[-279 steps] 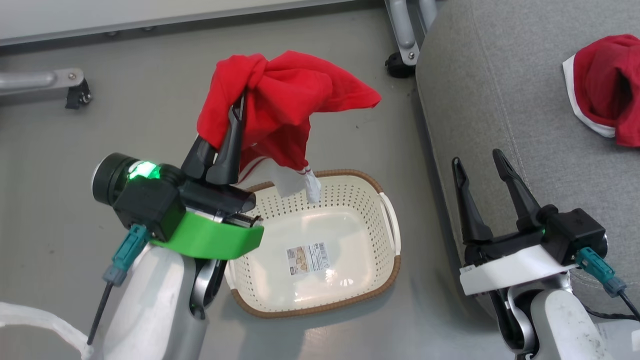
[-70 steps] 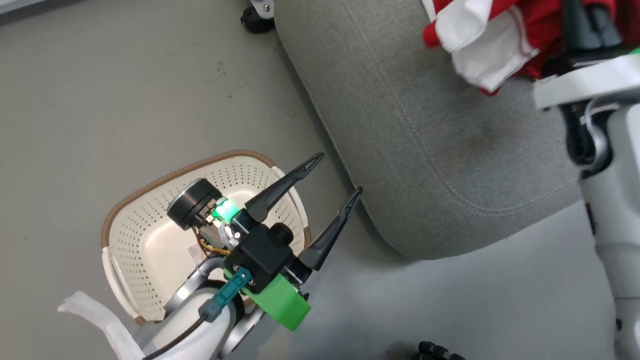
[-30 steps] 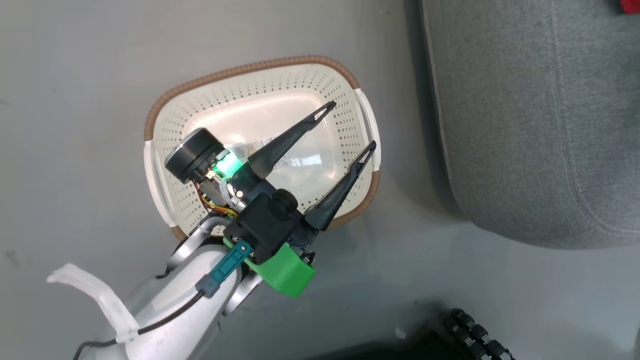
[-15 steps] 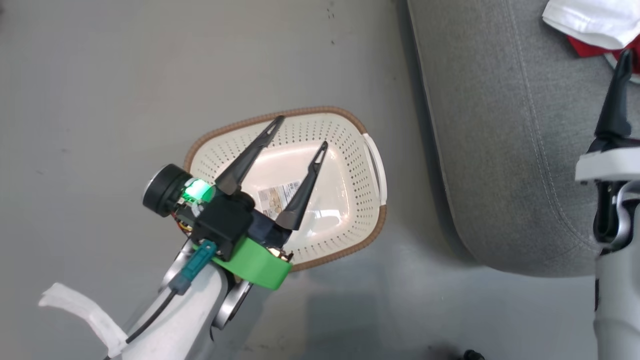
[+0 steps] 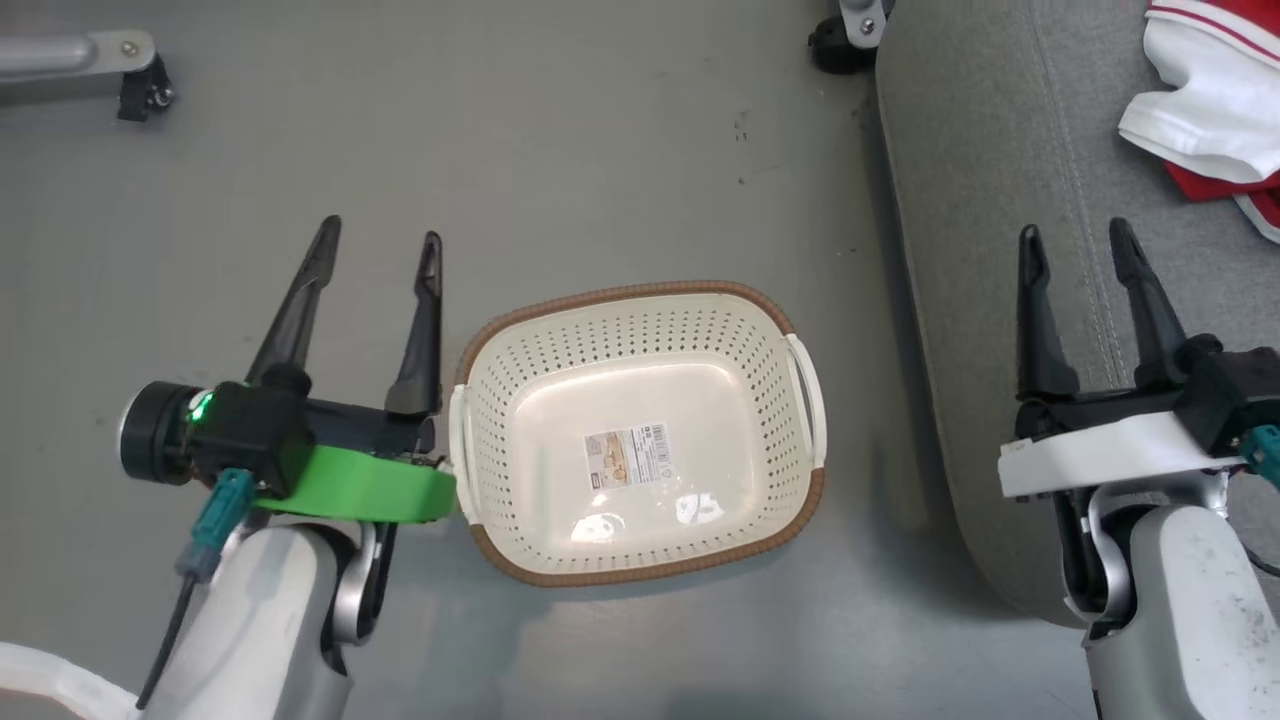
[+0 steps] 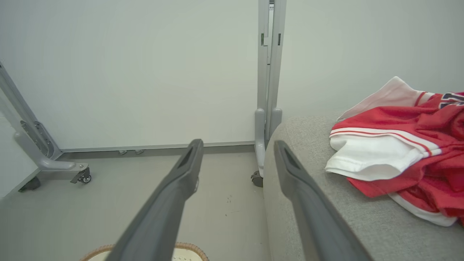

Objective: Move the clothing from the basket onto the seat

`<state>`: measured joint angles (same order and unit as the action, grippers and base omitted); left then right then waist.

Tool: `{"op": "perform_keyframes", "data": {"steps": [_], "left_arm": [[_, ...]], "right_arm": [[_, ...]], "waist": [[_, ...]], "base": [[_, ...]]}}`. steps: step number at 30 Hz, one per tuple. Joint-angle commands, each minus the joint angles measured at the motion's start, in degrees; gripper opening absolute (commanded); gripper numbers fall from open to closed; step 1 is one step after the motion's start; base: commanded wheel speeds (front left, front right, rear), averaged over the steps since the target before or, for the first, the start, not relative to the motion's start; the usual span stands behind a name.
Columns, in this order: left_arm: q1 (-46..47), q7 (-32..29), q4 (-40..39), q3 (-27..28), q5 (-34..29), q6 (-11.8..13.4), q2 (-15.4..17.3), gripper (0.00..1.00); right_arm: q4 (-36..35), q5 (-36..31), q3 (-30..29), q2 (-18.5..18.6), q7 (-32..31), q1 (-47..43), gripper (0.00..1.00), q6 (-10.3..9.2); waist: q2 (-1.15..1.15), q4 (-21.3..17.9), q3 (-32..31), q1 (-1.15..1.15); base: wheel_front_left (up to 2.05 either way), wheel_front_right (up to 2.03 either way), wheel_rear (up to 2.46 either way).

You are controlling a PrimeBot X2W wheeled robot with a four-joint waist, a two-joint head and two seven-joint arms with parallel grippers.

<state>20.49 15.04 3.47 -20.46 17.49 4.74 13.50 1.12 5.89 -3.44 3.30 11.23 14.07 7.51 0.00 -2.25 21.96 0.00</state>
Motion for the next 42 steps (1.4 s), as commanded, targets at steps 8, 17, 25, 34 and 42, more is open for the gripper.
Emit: {"op": "perform_keyframes", "data": {"steps": [8, 17, 25, 34, 42], "left_arm": [[-6.5, 0.1, 0.3, 8.5, -1.1, -1.3, -1.3, 1.0], [-13.6, 0.1, 1.3, 13.2, -2.5, -4.3, -4.2, 1.0], [-18.2, 0.1, 2.8, 14.7, -4.3, -6.6, -6.2, 1.0], [-20.2, 0.1, 5.4, 15.8, -5.9, -8.3, -6.9, 1.0], [-20.2, 0.1, 6.9, 16.2, -6.5, -9.1, -7.7, 1.0]], "right_arm": [[-3.0, -1.0, 3.5, -0.2, -1.7, -5.0, 1.0, -0.04], [-4.9, -1.0, 4.4, -0.3, -3.1, -10.1, 1.0, -0.04], [-5.7, 0.3, 3.7, -0.3, -4.0, -14.7, 1.0, -0.04], [-5.1, 1.6, 4.4, -0.3, -4.1, -17.8, 1.0, -0.04], [-4.9, 1.9, 4.4, -0.4, -3.7, -18.1, 1.0, -0.04]], "waist": [[0.0, 3.4, -5.4, 0.0], [0.0, 4.0, -10.5, 0.0], [0.0, 3.4, -14.2, 0.0], [0.0, 3.0, -16.0, 0.0], [0.0, 3.1, -16.1, 0.0]], "base": [[0.0, 0.0, 0.0], [0.0, 0.0, 0.0], [0.0, 0.0, 0.0], [0.0, 0.0, 0.0], [0.0, 0.0, 0.0]]}}
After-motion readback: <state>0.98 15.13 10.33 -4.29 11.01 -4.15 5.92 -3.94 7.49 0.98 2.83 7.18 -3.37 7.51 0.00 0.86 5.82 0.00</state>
